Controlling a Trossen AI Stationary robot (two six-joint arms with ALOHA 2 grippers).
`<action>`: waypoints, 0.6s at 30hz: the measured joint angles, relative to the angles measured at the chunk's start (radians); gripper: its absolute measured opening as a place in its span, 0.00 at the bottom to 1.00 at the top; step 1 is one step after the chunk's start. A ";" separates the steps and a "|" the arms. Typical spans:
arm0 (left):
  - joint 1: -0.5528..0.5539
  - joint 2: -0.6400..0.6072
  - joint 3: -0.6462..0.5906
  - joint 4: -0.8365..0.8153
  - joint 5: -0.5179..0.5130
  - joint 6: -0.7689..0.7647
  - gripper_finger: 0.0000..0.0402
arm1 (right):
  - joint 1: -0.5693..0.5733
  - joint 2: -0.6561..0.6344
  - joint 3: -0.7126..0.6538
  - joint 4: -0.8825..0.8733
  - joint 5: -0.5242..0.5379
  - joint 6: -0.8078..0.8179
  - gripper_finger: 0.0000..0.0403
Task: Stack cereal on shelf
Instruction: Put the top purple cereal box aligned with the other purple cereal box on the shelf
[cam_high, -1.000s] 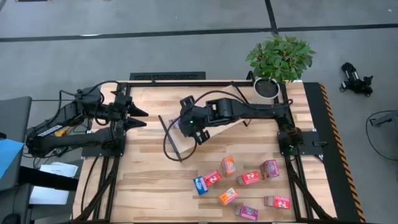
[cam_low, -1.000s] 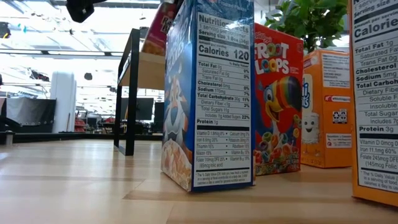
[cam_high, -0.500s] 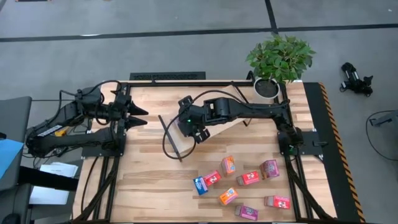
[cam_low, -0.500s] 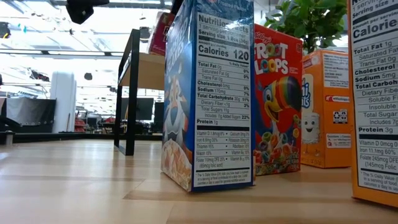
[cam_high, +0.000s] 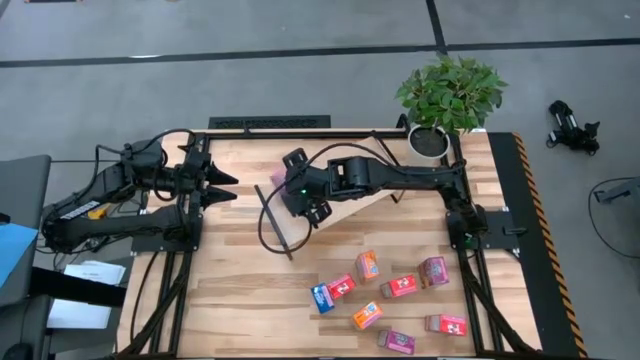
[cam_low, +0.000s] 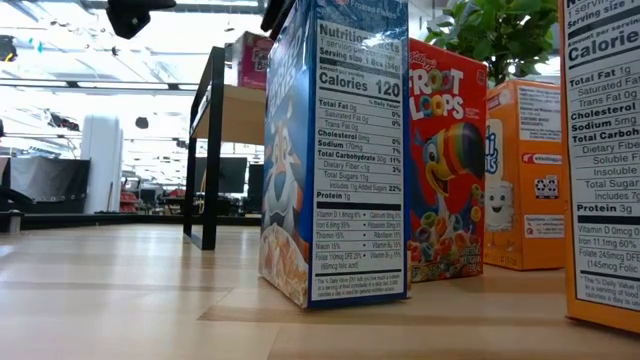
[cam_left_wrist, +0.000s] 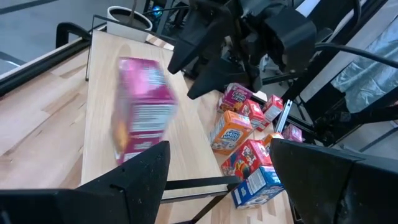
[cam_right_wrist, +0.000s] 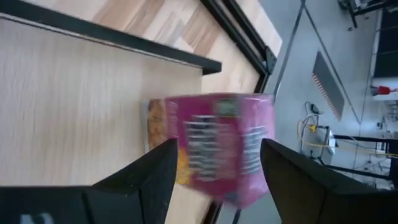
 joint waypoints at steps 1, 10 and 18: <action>0.000 0.000 0.000 0.000 0.000 0.000 0.67 | 0.000 0.000 0.000 0.007 0.000 0.000 0.64; 0.000 0.000 0.000 -0.005 0.000 0.026 0.67 | 0.018 -0.013 -0.001 -0.002 0.013 0.077 0.64; 0.000 0.000 0.000 -0.021 0.000 0.029 0.67 | 0.115 -0.104 0.000 -0.295 0.258 0.711 0.64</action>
